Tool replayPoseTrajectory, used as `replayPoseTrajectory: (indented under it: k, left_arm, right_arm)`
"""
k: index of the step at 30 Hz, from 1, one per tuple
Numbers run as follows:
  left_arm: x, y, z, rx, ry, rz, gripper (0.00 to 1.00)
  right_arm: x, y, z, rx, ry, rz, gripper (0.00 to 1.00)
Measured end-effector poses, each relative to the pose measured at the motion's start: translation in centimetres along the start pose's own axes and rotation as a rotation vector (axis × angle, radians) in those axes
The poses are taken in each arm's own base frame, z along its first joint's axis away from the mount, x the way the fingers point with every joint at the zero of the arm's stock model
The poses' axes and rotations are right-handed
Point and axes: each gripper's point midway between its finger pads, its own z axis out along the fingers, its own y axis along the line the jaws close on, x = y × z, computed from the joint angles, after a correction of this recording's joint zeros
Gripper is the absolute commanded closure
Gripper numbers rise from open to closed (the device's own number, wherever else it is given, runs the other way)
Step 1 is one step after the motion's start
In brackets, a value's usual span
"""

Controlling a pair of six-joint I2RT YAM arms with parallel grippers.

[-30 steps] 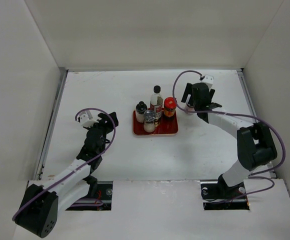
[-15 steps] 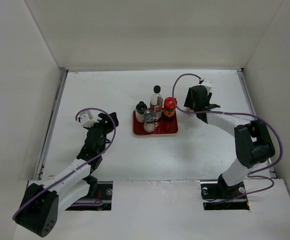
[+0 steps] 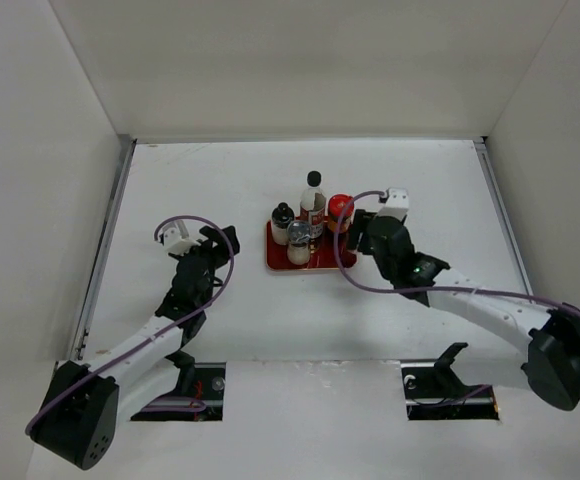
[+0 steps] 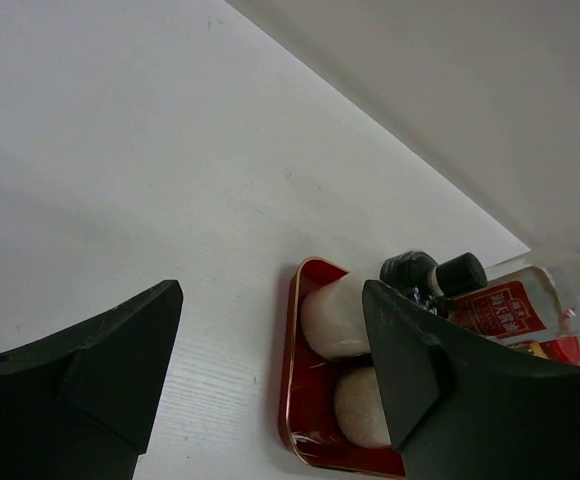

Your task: Organize the condiment bottles

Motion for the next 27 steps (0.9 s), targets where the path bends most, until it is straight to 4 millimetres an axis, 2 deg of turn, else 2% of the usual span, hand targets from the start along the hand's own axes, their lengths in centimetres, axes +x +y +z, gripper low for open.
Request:
replayPoseTrajectory:
  k: [2, 5, 10, 13, 15, 21, 24, 27]
  left_arm:
    - [0.3, 0.2, 0.1, -0.008, 0.010, 0.006, 0.24]
    - [0.4, 0.2, 0.1, -0.008, 0.011, 0.006, 0.20]
    - [0.3, 0.2, 0.1, -0.009, 0.008, 0.004, 0.10]
    - [0.3, 0.3, 0.1, -0.011, 0.007, 0.004, 0.00]
    - [0.4, 0.5, 0.2, -0.017, 0.010, 0.006, 0.00]
    - [1.6, 1.7, 0.5, -0.059, 0.046, 0.032, 0.00]
    - [1.9, 2.0, 0.5, -0.072, 0.057, 0.041, 0.00]
    - [1.8, 1.9, 0.6, -0.074, 0.057, 0.042, 0.00]
  right_arm:
    - [1.1, 2.6, -0.1, -0.066, 0.011, -0.016, 0.49]
    - [3.0, 5.0, 0.6, -0.119, 0.039, -0.040, 0.48]
    - [5.1, 6.2, 2.8, -0.117, 0.076, -0.069, 0.45]
    - [6.1, 6.5, 3.6, -0.115, 0.091, -0.083, 0.37]
    - [6.6, 6.7, 3.9, -0.116, 0.091, -0.090, 0.33]
    - [5.7, 7.5, 3.9, -0.139, 0.059, -0.067, 0.02]
    - [3.7, 7.8, 3.0, -0.157, 0.019, -0.043, 0.00]
    - [0.2, 7.7, 1.1, -0.182, -0.062, 0.013, 0.00]
